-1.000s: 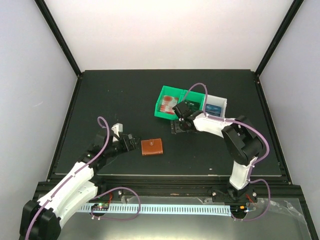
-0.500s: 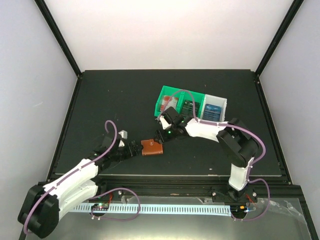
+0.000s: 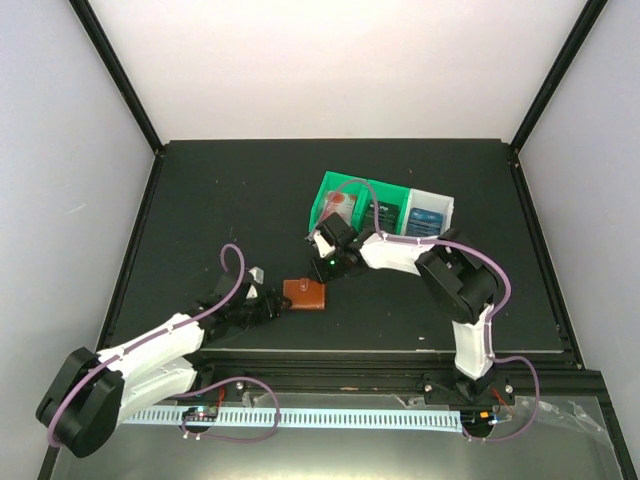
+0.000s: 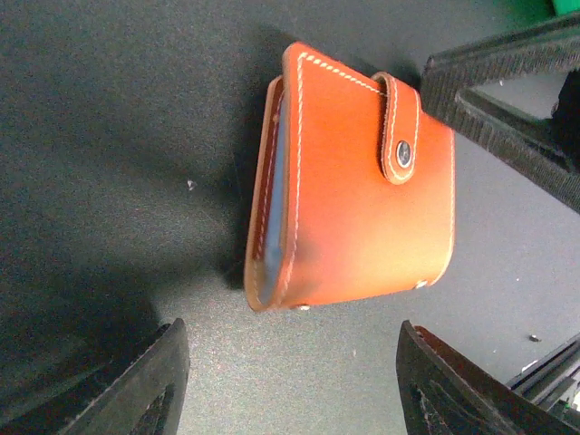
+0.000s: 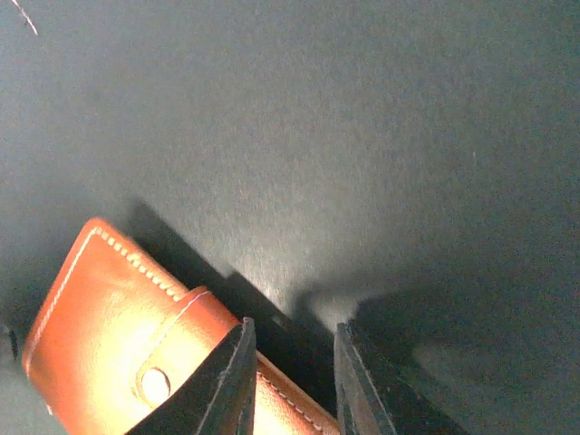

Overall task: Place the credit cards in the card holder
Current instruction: Adjust the card holder at the center of the board.

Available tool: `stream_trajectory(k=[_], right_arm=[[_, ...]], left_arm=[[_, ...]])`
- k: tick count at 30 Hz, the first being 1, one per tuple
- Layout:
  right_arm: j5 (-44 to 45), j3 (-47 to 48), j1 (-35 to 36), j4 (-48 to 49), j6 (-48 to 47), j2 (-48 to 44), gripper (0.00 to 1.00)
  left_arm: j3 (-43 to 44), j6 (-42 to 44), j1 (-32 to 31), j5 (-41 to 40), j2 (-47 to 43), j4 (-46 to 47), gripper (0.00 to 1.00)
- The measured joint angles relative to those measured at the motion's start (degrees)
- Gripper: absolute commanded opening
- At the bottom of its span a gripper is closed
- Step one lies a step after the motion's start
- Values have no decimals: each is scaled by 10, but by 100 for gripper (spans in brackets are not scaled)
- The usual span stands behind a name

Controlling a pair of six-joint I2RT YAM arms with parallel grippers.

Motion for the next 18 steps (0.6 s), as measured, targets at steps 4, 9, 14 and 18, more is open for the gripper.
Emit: stream_trajectory(k=[4, 9, 14, 18], right_arm=[[2, -45, 0, 13, 11, -28, 24], [-21, -132, 0, 46, 38, -85, 24], [-52, -173, 9, 68, 56, -110, 32], [-6, -165, 21, 37, 72, -123, 42]], left_arm=[[0, -6, -4, 0, 0, 2, 62], [-6, -10, -6, 0, 2, 14, 61], [-17, -15, -7, 0, 3, 28, 61], [-19, -19, -7, 0, 15, 52, 60]])
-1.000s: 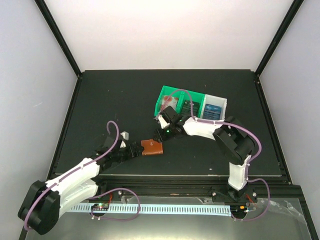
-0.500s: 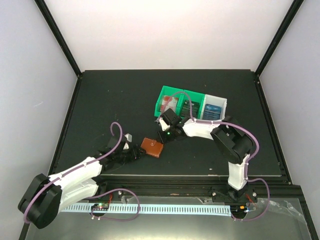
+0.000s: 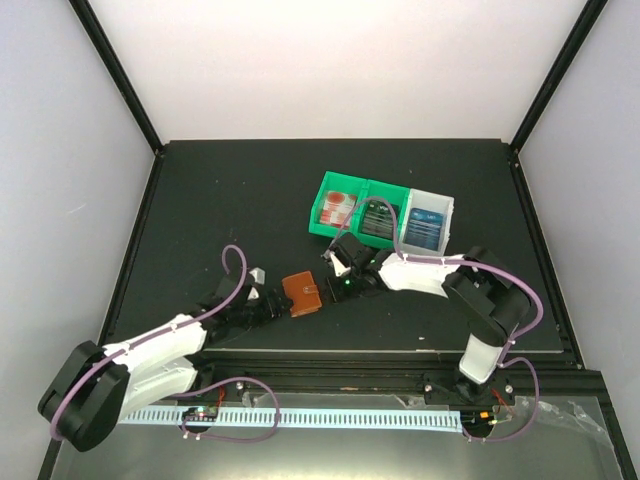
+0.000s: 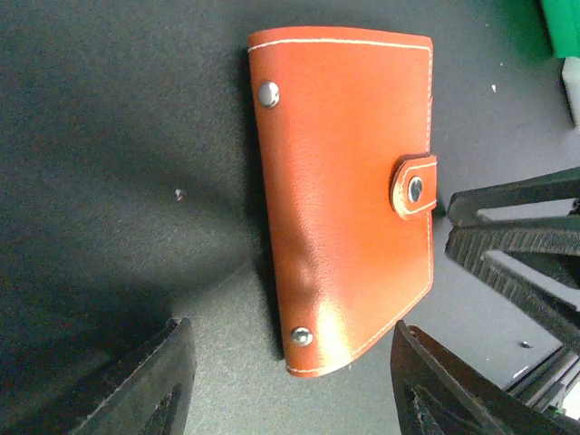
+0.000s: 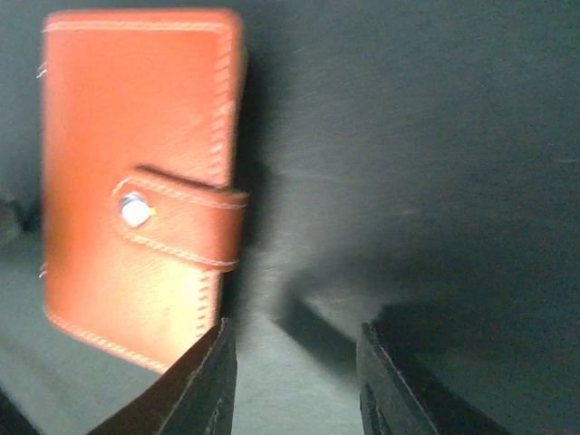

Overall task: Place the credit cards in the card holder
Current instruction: Adjust the card holder at the center of the board, then open the card holder at the center of the board.

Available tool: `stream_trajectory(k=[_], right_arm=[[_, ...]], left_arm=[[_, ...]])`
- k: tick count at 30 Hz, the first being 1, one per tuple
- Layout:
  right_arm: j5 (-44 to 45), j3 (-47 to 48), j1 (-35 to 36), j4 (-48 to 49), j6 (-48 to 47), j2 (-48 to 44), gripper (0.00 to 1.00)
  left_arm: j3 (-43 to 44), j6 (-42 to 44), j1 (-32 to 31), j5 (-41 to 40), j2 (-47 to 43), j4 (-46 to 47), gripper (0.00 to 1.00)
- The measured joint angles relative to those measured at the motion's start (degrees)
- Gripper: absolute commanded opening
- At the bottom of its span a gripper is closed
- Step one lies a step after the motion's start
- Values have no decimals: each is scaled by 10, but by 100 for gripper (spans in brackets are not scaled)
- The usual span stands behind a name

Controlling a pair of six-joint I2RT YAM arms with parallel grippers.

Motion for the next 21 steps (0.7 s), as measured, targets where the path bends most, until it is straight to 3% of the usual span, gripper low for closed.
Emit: stream_trajectory(k=[11, 21], right_arm=[[175, 150, 62, -134, 0, 17, 50], [196, 218, 106, -169, -10, 106, 52]], left_arm=[[8, -10, -1, -1, 48, 45, 55], [13, -26, -2, -12, 66, 57, 51]])
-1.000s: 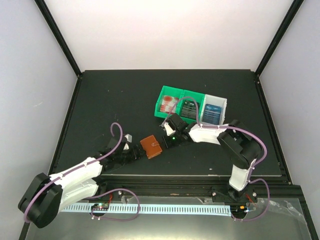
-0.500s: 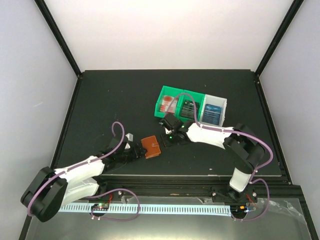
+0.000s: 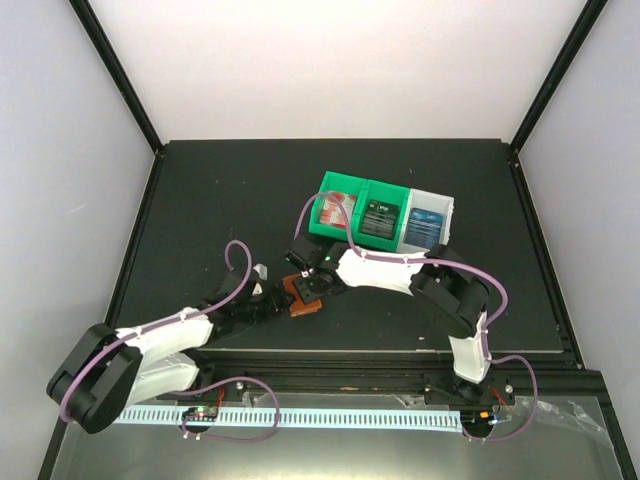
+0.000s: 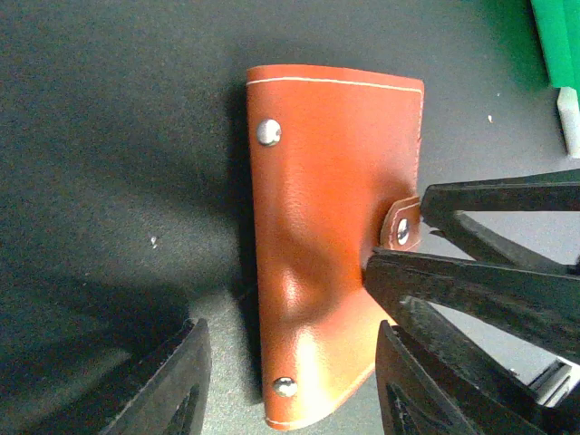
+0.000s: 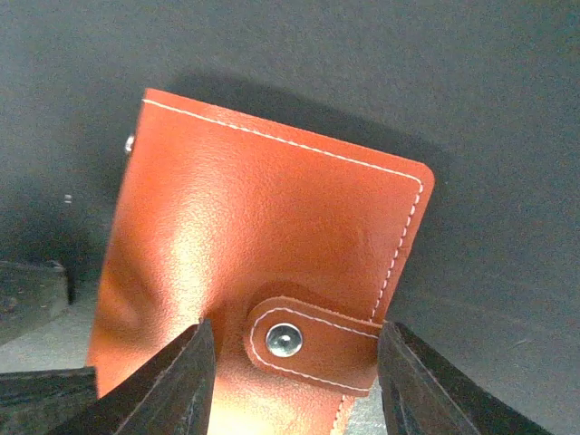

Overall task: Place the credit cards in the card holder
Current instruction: Open the card holder at the center of the board.

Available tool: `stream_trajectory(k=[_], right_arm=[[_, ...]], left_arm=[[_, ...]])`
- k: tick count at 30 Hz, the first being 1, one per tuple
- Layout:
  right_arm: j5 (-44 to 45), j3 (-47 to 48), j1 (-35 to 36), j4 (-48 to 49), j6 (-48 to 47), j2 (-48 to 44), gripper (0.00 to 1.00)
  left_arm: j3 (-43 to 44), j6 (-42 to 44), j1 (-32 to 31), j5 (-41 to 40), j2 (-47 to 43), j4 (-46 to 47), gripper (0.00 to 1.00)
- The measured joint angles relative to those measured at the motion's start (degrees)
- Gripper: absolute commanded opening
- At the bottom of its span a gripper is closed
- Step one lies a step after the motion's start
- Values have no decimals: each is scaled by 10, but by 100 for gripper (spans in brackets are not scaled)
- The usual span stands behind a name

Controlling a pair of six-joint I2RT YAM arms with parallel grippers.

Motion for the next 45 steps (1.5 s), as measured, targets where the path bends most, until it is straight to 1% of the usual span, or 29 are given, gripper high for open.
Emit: stream_trajectory(k=[6, 17, 21, 24, 27, 32, 34, 39, 45], right_arm=[[0, 11, -1, -15, -1, 18, 50], [5, 9, -2, -6, 18, 21, 36], [-5, 1, -6, 8, 26, 18, 33], [-18, -9, -15, 22, 33, 14, 33], [-37, -21, -24, 38, 40, 8, 33], [-57, -38, -33, 62, 50, 0, 33], [-56, -40, -32, 66, 52, -1, 34], [-28, -43, -29, 69, 60, -4, 40], [42, -45, -13, 64, 76, -8, 40]], left_arm=[[1, -14, 0, 1, 25, 30, 46], [4, -27, 0, 9, 61, 72, 42], [8, -32, 0, 11, 76, 77, 40], [10, -35, 0, 13, 89, 91, 37], [10, -36, 0, 16, 98, 104, 30], [12, -37, 0, 13, 109, 107, 8], [12, -38, 0, 12, 113, 106, 2], [14, -35, 0, 10, 113, 104, 2], [18, -29, -3, 3, 107, 100, 2]])
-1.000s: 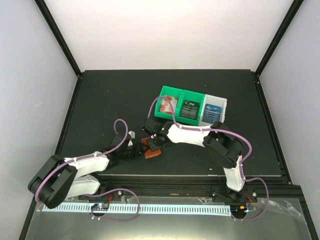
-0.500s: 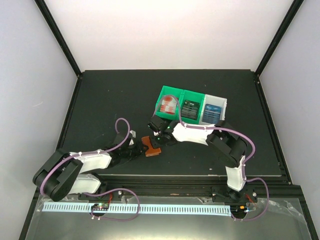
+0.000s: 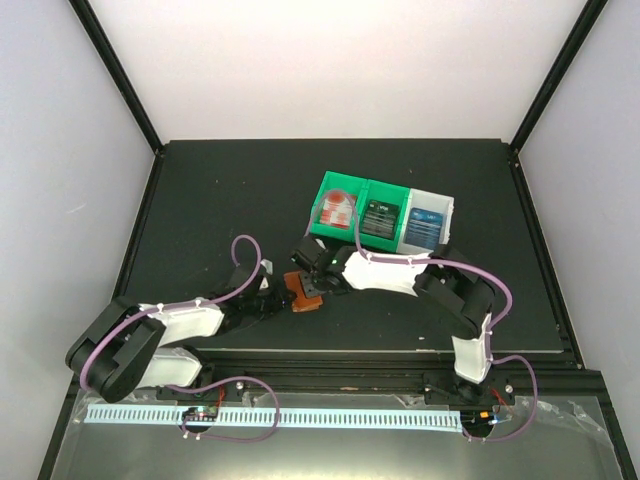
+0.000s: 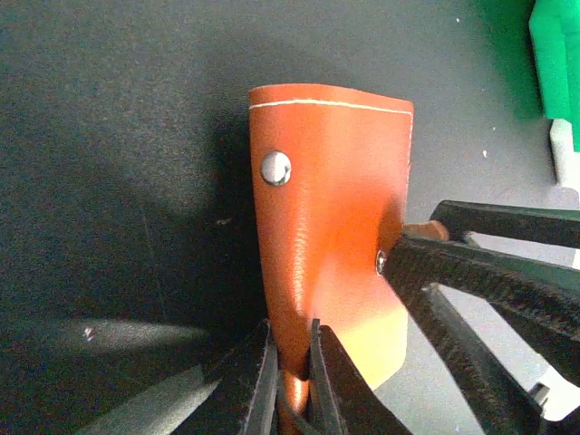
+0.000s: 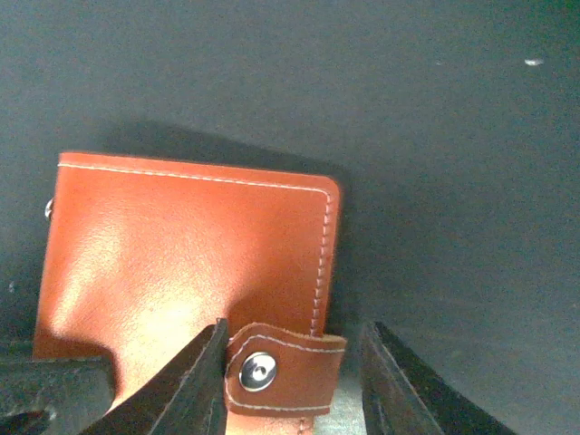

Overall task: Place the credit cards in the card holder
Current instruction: Open the card holder at the center of the board.

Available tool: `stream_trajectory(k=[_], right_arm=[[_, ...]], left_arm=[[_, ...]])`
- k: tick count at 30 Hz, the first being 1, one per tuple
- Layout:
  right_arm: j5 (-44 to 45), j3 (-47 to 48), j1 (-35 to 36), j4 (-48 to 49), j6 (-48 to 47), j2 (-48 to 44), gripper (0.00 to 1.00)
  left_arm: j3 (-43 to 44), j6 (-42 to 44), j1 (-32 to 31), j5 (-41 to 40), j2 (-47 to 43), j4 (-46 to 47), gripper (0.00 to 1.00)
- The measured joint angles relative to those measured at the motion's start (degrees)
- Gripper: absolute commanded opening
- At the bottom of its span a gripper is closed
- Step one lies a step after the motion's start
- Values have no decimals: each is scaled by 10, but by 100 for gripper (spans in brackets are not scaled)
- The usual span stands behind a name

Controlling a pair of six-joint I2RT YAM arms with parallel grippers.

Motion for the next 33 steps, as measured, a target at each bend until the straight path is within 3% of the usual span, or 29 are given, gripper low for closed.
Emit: stream_trajectory(k=[3, 10, 13, 18, 21, 26, 33], right_arm=[[86, -8, -3, -21, 16, -16, 40], [153, -24, -28, -56, 27, -41, 42], [112, -33, -30, -47, 8, -57, 45], [-17, -34, -35, -7, -26, -61, 61], [-74, -34, -36, 12, -42, -61, 63], [-107, -20, -36, 12, -54, -44, 59], [-61, -18, -36, -11, -45, -21, 43]], left_arm=[[2, 5, 0, -3, -1, -9, 1], [2, 7, 0, -3, -7, -22, 1], [3, 11, 0, -3, -7, -23, 1], [10, 20, 0, -3, -7, -35, 2], [11, 23, 0, -3, -7, -38, 2], [12, 26, 0, -3, -7, -40, 2], [12, 26, 0, -3, -7, -41, 2]])
